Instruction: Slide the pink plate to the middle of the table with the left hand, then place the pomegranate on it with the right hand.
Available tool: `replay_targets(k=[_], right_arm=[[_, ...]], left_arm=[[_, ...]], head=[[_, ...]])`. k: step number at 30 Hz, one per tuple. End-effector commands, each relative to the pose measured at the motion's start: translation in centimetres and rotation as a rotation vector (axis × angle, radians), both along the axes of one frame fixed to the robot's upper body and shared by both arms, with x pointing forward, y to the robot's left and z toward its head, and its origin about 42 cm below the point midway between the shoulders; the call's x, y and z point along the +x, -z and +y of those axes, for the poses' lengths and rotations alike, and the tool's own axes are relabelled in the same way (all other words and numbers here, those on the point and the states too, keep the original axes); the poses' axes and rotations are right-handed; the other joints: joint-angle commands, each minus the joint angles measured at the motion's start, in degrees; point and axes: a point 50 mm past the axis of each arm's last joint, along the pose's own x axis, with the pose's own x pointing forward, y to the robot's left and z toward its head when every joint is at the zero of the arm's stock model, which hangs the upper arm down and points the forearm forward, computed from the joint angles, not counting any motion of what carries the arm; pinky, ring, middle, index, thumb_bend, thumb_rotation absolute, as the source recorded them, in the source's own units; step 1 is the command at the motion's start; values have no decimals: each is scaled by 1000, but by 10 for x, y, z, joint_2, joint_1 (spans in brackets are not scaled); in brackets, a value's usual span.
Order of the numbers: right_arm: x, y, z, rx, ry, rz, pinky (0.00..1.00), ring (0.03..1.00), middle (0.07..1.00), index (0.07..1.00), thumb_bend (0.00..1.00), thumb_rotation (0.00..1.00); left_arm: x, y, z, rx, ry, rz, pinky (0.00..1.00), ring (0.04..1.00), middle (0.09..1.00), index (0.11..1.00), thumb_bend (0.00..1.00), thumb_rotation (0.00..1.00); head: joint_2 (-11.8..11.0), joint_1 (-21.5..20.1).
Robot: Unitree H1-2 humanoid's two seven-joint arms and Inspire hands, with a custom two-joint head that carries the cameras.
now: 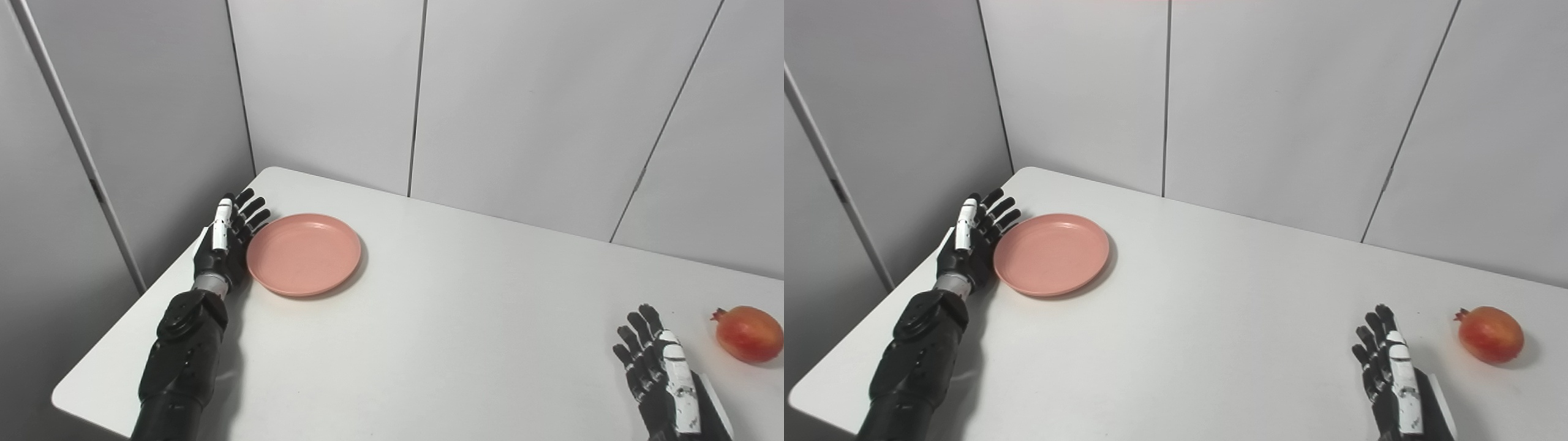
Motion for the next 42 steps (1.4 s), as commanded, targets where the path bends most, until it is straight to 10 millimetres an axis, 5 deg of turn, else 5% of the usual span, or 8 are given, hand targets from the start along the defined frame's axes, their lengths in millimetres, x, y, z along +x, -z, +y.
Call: replay_targets(k=[1,17,42], right_arm=[[4,-17,1,2,-3,-60,1000,1000,1000,1000,90,1000],[6,-15,1,1,-8,-58,1000,1000,1000,1000,116,1000],[7,-12,5,-29,6,-75,1000,1000,1000,1000,159,1000]], left_arm=[[9,-13,-3,12,36,-35,883,869,873,863,360,1000],[16,-15,-24,5,83,-5,850,862,875,862,371,1000],[25,-26,-95,-24,212,-19,863,867,875,860,373,1000]], head=[[1,1],[9,-5],[28,-39]])
